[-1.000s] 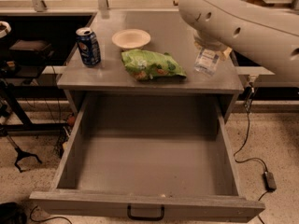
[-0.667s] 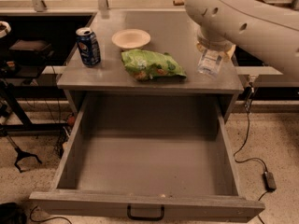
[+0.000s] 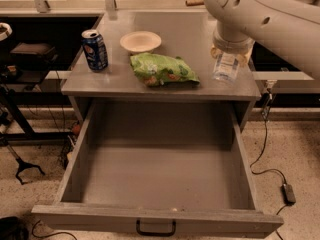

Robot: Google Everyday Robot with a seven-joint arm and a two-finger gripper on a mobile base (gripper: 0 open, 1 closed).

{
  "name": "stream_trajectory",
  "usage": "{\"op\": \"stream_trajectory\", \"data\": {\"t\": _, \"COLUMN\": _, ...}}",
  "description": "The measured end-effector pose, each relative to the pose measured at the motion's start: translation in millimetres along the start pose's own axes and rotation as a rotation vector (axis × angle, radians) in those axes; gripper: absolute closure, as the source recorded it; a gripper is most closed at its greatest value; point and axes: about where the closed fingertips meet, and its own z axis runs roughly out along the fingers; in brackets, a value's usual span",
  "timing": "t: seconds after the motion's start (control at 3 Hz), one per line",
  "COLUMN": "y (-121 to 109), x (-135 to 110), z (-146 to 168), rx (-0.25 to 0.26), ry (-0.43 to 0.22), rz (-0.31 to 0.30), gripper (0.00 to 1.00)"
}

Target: Pick blue plastic bottle from top drawer and place on counter

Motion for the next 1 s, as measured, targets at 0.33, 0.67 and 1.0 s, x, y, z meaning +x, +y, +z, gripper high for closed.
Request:
{"op": "stream_trajectory", "data": {"t": 0.33, "y": -8.5, "x": -1.2, "z": 1.9, "rx": 0.009, "ry": -0.019, "rz": -0.032, "gripper": 1.00}}
{"op": "stream_trajectory", "data": {"t": 0.67, "y": -21.3, "x": -4.7, "z": 4.1, "rx": 0.016, "ry": -0.031, "rz": -0.065, "gripper": 0.83}}
{"op": "stream_trajectory", "data": {"t": 1.0, "y": -32.8, "x": -6.8, "z": 6.3, "rx": 0.014, "ry": -0.040, "rz": -0.082, "gripper": 0.60}}
